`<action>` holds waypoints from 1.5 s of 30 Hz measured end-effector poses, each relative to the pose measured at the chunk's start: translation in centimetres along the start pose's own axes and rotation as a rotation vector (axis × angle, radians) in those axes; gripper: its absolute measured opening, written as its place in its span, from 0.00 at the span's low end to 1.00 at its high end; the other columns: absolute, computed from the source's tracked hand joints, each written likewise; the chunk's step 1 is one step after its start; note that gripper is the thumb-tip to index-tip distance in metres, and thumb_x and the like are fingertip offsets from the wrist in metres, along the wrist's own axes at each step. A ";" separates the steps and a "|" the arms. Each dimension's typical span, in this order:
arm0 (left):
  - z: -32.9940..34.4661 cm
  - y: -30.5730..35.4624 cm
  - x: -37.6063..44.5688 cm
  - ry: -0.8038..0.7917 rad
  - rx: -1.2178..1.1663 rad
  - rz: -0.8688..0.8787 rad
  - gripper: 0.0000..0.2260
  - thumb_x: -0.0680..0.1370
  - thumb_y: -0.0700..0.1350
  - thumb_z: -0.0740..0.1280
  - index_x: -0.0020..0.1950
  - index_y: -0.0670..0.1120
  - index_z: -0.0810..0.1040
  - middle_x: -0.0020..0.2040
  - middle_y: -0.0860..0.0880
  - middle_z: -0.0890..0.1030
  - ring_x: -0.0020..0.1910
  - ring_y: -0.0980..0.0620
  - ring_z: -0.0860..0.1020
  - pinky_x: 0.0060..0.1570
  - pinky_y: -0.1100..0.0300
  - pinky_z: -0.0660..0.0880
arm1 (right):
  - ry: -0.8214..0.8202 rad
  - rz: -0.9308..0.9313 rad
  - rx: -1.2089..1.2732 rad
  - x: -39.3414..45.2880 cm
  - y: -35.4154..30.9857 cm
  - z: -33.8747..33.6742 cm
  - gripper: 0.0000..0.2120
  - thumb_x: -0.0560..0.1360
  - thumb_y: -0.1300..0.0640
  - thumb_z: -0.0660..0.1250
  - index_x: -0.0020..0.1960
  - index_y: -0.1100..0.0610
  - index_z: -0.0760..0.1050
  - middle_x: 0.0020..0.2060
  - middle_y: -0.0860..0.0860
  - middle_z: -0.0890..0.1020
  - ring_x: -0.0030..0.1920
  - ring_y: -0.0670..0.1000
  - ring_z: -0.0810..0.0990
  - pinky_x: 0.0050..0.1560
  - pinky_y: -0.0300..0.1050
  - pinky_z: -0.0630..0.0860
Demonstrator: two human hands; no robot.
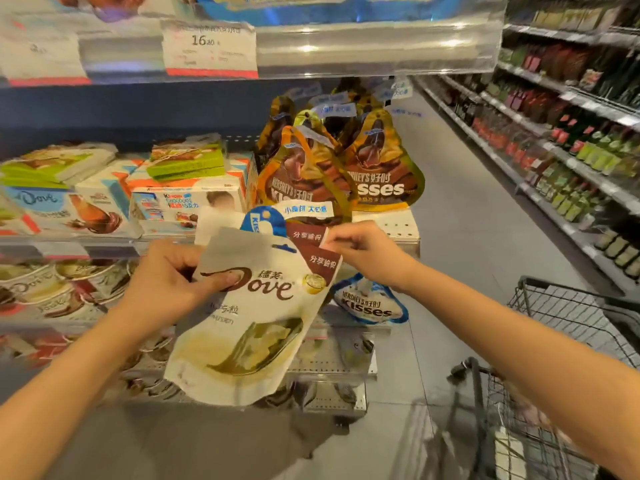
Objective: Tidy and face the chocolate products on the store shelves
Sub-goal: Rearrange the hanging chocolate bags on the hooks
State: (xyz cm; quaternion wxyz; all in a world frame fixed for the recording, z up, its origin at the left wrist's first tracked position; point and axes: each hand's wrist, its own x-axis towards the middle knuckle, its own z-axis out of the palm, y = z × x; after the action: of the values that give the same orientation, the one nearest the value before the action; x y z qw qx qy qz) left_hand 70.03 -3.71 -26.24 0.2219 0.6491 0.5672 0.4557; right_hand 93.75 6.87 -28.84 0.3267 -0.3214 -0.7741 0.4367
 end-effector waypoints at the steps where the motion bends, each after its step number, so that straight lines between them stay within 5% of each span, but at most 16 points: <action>1: -0.2 0.0 -0.4 0.007 0.012 -0.002 0.17 0.64 0.37 0.74 0.29 0.62 0.82 0.29 0.64 0.80 0.32 0.64 0.79 0.35 0.69 0.76 | -0.010 -0.003 0.024 0.3 0.0 0.5 0.06 0.76 0.67 0.63 0.46 0.65 0.79 0.44 0.53 0.82 0.43 0.42 0.80 0.44 0.34 0.78; 4: -0.6 0.0 -1.4 0.027 -0.025 -0.013 0.13 0.63 0.42 0.73 0.31 0.62 0.82 0.31 0.63 0.81 0.35 0.64 0.80 0.38 0.69 0.78 | -0.008 0.045 0.104 1.0 0.2 1.5 0.06 0.76 0.66 0.63 0.48 0.61 0.78 0.42 0.51 0.81 0.42 0.41 0.79 0.44 0.33 0.77; 9: -0.6 -0.2 -2.3 0.043 -0.010 -0.038 0.20 0.65 0.36 0.74 0.31 0.64 0.81 0.33 0.64 0.81 0.37 0.66 0.81 0.36 0.72 0.76 | -0.024 0.152 0.220 0.5 0.9 2.8 0.10 0.79 0.62 0.59 0.51 0.65 0.77 0.45 0.56 0.80 0.45 0.53 0.77 0.48 0.44 0.75; 13: -1.0 -1.0 -2.9 0.045 0.044 -0.073 0.22 0.67 0.33 0.74 0.30 0.63 0.81 0.30 0.64 0.80 0.35 0.64 0.80 0.34 0.68 0.77 | -0.062 0.274 0.434 0.2 2.2 3.5 0.11 0.81 0.61 0.53 0.54 0.58 0.74 0.40 0.51 0.82 0.36 0.45 0.81 0.39 0.35 0.78; 17: -1.9 -1.8 -3.4 0.053 0.103 -0.096 0.15 0.67 0.34 0.74 0.32 0.55 0.83 0.29 0.63 0.80 0.33 0.63 0.80 0.31 0.69 0.76 | -0.050 0.364 0.134 1.3 5.5 4.5 0.08 0.78 0.66 0.58 0.52 0.59 0.74 0.40 0.53 0.81 0.38 0.45 0.80 0.44 0.39 0.79; 21: -3.2 -2.4 -3.8 0.075 0.096 -0.101 0.19 0.68 0.36 0.74 0.32 0.62 0.82 0.30 0.64 0.80 0.33 0.64 0.80 0.30 0.70 0.76 | 0.042 0.434 -0.390 3.1 10.0 6.2 0.06 0.74 0.64 0.65 0.50 0.61 0.76 0.48 0.58 0.81 0.49 0.54 0.79 0.48 0.46 0.75; 26: -4.1 -3.5 -3.4 0.083 0.106 -0.111 0.16 0.67 0.38 0.74 0.30 0.60 0.82 0.28 0.66 0.79 0.33 0.65 0.80 0.30 0.70 0.76 | 0.046 0.508 -0.505 5.9 13.0 9.6 0.18 0.72 0.59 0.68 0.61 0.60 0.73 0.55 0.56 0.78 0.56 0.57 0.77 0.50 0.46 0.75; 31: -4.8 -4.5 -2.5 0.121 0.118 -0.101 0.09 0.68 0.36 0.73 0.45 0.47 0.82 0.28 0.66 0.78 0.33 0.70 0.78 0.30 0.75 0.73 | -0.010 0.606 -0.638 7.9 14.0 11.3 0.15 0.71 0.56 0.69 0.58 0.56 0.74 0.54 0.55 0.79 0.53 0.57 0.79 0.49 0.48 0.77; 35: -5.4 -5.3 -1.7 0.138 0.050 -0.121 0.22 0.68 0.37 0.73 0.30 0.66 0.80 0.28 0.69 0.77 0.35 0.69 0.79 0.33 0.73 0.75 | -0.008 0.686 -0.598 8.2 15.5 11.8 0.20 0.70 0.54 0.73 0.59 0.58 0.74 0.55 0.54 0.79 0.56 0.56 0.78 0.56 0.49 0.76; 39: -5.5 -5.8 -1.1 0.124 0.017 -0.118 0.24 0.67 0.37 0.73 0.28 0.69 0.78 0.28 0.69 0.77 0.35 0.70 0.79 0.34 0.74 0.75 | -0.007 0.637 -0.457 7.6 16.1 11.7 0.11 0.73 0.54 0.69 0.54 0.58 0.79 0.53 0.55 0.81 0.53 0.56 0.79 0.57 0.49 0.75; 43: -5.7 -5.9 -1.0 0.125 0.060 -0.104 0.12 0.68 0.35 0.73 0.39 0.54 0.83 0.32 0.63 0.81 0.33 0.71 0.78 0.33 0.75 0.74 | -0.129 0.461 -0.437 5.3 13.4 10.6 0.13 0.78 0.55 0.63 0.56 0.62 0.76 0.54 0.59 0.79 0.55 0.58 0.77 0.60 0.50 0.72; 45: -5.9 -5.7 -1.1 0.133 0.046 -0.128 0.17 0.68 0.37 0.73 0.31 0.60 0.82 0.29 0.67 0.79 0.34 0.70 0.78 0.32 0.75 0.74 | -0.076 0.345 -0.383 3.7 11.2 9.4 0.10 0.78 0.58 0.62 0.53 0.64 0.76 0.52 0.59 0.80 0.52 0.55 0.77 0.57 0.48 0.73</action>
State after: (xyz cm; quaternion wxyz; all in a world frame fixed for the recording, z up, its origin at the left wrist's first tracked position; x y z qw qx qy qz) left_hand 62.05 -4.62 -28.32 0.1974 0.5847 0.6313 0.4696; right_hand 86.57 9.94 -41.72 0.1512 -0.4880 -0.7883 0.3430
